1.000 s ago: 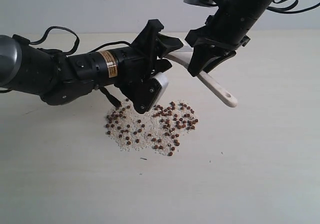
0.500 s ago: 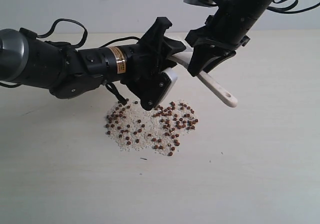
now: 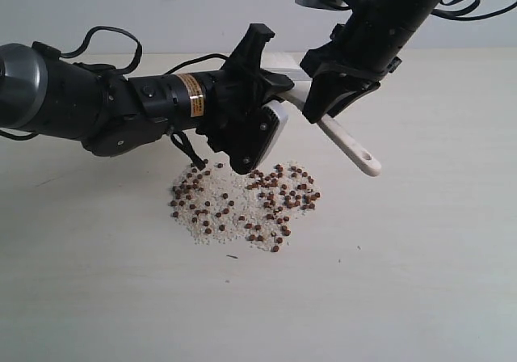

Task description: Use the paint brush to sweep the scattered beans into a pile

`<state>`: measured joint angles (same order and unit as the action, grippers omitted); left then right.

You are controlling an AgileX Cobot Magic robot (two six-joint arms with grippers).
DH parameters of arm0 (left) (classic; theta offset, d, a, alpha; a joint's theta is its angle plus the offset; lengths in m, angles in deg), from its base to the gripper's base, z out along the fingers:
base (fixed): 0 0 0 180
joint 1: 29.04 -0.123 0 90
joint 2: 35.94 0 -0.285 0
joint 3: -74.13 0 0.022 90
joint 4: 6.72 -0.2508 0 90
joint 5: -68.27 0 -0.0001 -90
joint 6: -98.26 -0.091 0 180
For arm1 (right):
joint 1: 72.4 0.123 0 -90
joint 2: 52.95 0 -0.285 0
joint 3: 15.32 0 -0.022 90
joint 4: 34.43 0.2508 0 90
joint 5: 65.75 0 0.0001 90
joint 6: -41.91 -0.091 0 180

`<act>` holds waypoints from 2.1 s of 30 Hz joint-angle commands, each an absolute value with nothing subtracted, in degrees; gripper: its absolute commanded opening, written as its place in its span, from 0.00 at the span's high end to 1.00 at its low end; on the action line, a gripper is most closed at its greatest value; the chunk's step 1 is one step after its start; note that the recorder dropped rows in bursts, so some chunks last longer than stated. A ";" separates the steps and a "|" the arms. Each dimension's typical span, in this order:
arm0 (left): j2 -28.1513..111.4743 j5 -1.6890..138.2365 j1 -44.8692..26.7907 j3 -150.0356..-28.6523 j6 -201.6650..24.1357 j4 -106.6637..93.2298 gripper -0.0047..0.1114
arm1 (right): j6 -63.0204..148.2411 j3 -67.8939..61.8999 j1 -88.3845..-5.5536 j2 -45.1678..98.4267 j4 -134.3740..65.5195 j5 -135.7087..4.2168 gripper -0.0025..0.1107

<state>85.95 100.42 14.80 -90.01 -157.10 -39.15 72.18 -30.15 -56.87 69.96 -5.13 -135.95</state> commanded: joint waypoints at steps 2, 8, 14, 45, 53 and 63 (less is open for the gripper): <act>85.88 99.30 14.93 -90.30 -156.22 -38.78 0.96 | 73.67 -30.68 -57.08 69.53 -4.45 -135.71 0.92; 85.88 94.08 14.93 -90.30 -156.22 -38.78 0.96 | 73.19 -33.85 -57.08 68.29 -6.63 -135.71 0.50; 85.88 90.13 14.93 -90.30 -156.22 -31.66 0.96 | 72.41 -36.35 -57.08 62.85 -11.48 -135.21 0.35; 80.40 85.90 -4.18 -90.30 -68.57 -45.33 0.96 | 118.12 1.11 -57.08 36.45 38.54 -83.25 0.41; 80.40 113.18 -15.05 -91.28 -26.54 -83.63 0.96 | 141.45 1.11 -57.20 42.54 55.31 -99.88 0.42; 80.53 134.54 -19.21 -92.84 -20.46 -92.58 0.96 | 154.41 0.87 -57.20 52.81 62.44 -117.59 0.45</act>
